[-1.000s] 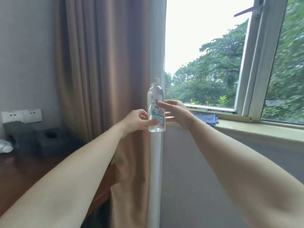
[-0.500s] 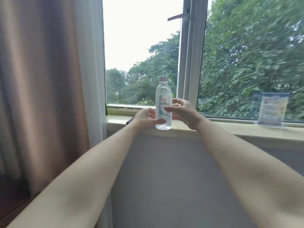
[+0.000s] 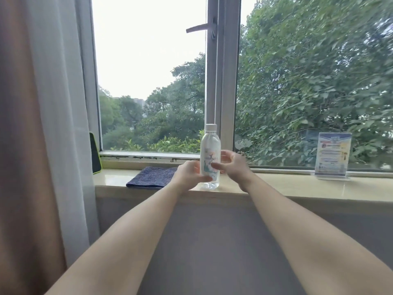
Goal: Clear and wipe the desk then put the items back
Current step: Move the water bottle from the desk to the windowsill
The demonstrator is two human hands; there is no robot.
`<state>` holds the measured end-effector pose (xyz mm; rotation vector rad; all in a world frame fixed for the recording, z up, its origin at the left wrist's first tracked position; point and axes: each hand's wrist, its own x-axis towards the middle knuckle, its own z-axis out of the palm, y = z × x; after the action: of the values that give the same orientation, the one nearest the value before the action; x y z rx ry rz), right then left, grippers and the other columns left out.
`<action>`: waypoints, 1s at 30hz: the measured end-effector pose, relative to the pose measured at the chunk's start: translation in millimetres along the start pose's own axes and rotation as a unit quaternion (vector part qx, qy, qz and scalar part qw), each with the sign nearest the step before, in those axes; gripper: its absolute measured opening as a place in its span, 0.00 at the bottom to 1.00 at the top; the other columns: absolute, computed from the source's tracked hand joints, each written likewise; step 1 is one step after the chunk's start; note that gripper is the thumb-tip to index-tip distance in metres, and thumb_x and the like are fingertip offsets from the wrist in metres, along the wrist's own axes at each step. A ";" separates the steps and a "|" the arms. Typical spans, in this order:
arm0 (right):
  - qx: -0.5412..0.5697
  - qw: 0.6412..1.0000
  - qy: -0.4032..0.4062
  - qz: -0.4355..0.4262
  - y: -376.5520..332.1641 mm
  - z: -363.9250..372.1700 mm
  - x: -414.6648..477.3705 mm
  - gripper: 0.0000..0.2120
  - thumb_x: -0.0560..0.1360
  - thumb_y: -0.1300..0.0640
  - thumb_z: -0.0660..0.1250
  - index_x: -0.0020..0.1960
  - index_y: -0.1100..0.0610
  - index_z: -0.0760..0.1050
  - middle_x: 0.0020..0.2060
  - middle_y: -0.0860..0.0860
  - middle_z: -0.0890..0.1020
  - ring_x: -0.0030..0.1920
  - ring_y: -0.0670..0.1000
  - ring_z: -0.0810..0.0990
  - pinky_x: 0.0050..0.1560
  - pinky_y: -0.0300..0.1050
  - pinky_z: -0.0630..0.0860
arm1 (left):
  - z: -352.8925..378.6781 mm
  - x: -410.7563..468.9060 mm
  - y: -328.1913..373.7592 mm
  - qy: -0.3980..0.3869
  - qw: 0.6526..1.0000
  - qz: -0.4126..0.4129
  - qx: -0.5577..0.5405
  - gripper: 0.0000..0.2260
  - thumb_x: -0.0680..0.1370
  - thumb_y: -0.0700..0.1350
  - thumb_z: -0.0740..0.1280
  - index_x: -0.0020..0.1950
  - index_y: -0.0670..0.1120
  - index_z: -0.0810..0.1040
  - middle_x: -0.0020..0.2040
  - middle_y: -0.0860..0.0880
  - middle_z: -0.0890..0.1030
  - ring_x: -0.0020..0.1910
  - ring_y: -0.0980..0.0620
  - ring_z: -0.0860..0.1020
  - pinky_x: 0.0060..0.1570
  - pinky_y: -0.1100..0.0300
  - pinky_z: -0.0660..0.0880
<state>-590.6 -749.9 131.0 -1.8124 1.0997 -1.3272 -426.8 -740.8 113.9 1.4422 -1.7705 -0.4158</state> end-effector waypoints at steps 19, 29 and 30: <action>-0.084 0.993 0.080 0.019 53.2 7.2 83.4 0.23 0.73 0.51 0.73 0.63 0.60 0.73 0.55 0.54 0.80 0.52 0.51 0.78 0.59 0.53 0.76 | 32.0 91.8 -25.6 0.026 0.997 -0.058 0.044 0.21 0.70 0.55 0.76 0.56 0.47 0.79 0.53 0.50 0.82 0.51 0.52 0.79 0.46 0.57 0.75; -0.138 0.985 0.101 0.028 50.0 12.7 79.7 0.24 0.75 0.52 0.71 0.68 0.60 0.71 0.61 0.54 0.79 0.60 0.54 0.77 0.63 0.51 0.72 | 33.9 86.7 -27.2 -0.010 0.993 -0.031 0.115 0.26 0.72 0.51 0.75 0.68 0.48 0.74 0.59 0.47 0.81 0.58 0.48 0.79 0.58 0.54 0.75; -0.135 0.983 0.117 0.030 49.1 14.0 77.4 0.24 0.76 0.53 0.70 0.69 0.61 0.71 0.62 0.54 0.79 0.62 0.54 0.77 0.63 0.49 0.72 | 33.5 82.7 -28.5 -0.009 0.993 -0.027 0.113 0.30 0.72 0.52 0.75 0.71 0.48 0.71 0.62 0.46 0.80 0.61 0.47 0.77 0.60 0.54 0.74</action>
<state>-578.7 -841.0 118.3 -1.8267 1.5120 -1.4399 -435.5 -833.6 104.1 1.6508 -1.8423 -0.2634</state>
